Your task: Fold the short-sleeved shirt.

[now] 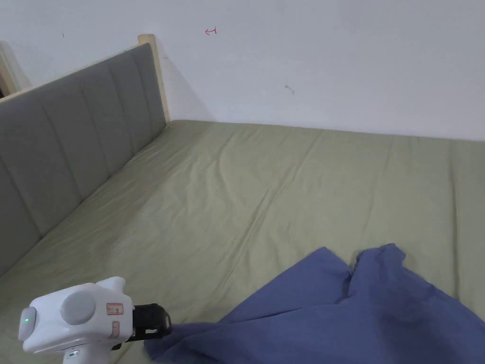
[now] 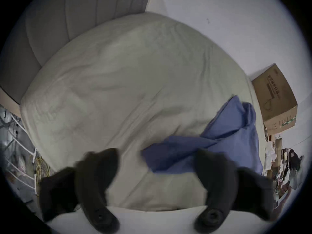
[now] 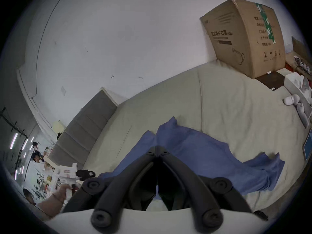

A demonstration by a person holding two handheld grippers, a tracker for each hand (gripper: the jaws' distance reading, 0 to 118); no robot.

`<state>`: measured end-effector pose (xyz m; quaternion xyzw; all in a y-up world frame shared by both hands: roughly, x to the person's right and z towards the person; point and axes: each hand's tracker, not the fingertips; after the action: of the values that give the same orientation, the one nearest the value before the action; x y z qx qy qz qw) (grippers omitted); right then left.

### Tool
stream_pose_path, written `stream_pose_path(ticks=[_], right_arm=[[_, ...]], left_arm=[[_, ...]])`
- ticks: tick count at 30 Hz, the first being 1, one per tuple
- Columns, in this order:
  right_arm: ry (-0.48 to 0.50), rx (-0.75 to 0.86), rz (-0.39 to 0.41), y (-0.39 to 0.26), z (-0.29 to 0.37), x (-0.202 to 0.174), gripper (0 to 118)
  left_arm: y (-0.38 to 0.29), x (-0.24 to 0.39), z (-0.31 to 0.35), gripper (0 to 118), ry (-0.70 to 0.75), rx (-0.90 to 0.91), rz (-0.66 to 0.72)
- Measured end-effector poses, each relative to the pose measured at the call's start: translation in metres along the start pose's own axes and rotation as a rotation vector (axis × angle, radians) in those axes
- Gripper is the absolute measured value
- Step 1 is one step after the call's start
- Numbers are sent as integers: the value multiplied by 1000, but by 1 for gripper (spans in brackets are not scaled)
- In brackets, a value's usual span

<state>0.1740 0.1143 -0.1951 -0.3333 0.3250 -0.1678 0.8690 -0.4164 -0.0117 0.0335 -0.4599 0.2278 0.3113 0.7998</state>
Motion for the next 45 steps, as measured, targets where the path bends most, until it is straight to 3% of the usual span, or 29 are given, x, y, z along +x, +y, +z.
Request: stream_pose_path(ticks=[1, 4, 7, 8, 9, 10, 11, 12, 14, 16, 18, 19, 20, 21, 22, 30, 34, 37, 38, 39, 41, 42, 45], right_arm=[[5, -2, -16, 0, 1, 3, 0], [-25, -16, -38, -3, 2, 8, 0], [-72, -34, -32, -5, -1, 14, 0], [-84, -41, -38, -5, -3, 16, 0], [-92, -47, -43, -5, -5, 17, 0], [-98, -53, -49, -6, -8, 19, 0], [-100, -57, -54, -7, -10, 20, 0], [-98, -67, -64, -7, -16, 21, 0], [-78, -106, -73, -4, -30, 23, 0], [-25, -154, -41, 5, -51, 26, 0], [-64, -191, 37, 19, -78, 21, 0], [-82, -225, 84, 28, -98, 20, 8], [-109, -270, 125, 36, -118, 19, 42], [-146, -315, 159, 42, -140, 19, 82], [-179, -378, 197, 47, -166, 22, 102], [-366, -645, 377, 58, -316, 63, 101], [-427, -727, 370, 57, -355, 79, 101], [-400, -742, 373, 57, -355, 80, 98], [-379, -727, 389, 58, -348, 76, 88], [-323, -717, 394, 59, -341, 72, 70], [-333, -693, 435, 62, -325, 64, 0], [-327, -692, 426, 65, -316, 65, 0], [-218, -519, 266, 92, -260, 66, 0]], left_arm=[[0, -2, -10, 104, -5, -3, -1], [4, -7, -44, 102, 52, -65, -45], [-1, 10, -57, 90, 148, -109, -132], [-4, 20, -52, 81, 162, -63, -186], [-6, 29, -47, 63, 147, -45, -231], [-6, 36, -46, 27, 127, -31, -284], [-9, 43, -43, 2, 74, -32, -328], [-13, 46, -38, 1, 17, -34, -353], [-15, 58, -14, 1, -99, 17, -262], [-18, 63, 5, 1, -43, 133, -231], [-26, 76, 41, 1, -42, 280, -203], [-29, 76, 55, 1, -77, 334, -179], [-31, 76, 65, 1, -121, 370, -166], [-34, 77, 75, 1, -148, 402, -157], [-31, 73, 81, 1, -170, 428, -156], [-35, 76, 80, 1, -127, 388, -207], [-36, 70, 67, 1, -85, 359, -213], [-35, 67, 57, 1, -73, 339, -195], [-35, 66, 54, 1, -71, 336, -188], [-34, 65, 53, 1, -69, 334, -181], [-31, 64, 53, 1, -77, 333, -155], [-30, 60, 55, 1, -86, 338, -145], [-28, 62, 67, 1, -106, 379, -130]])
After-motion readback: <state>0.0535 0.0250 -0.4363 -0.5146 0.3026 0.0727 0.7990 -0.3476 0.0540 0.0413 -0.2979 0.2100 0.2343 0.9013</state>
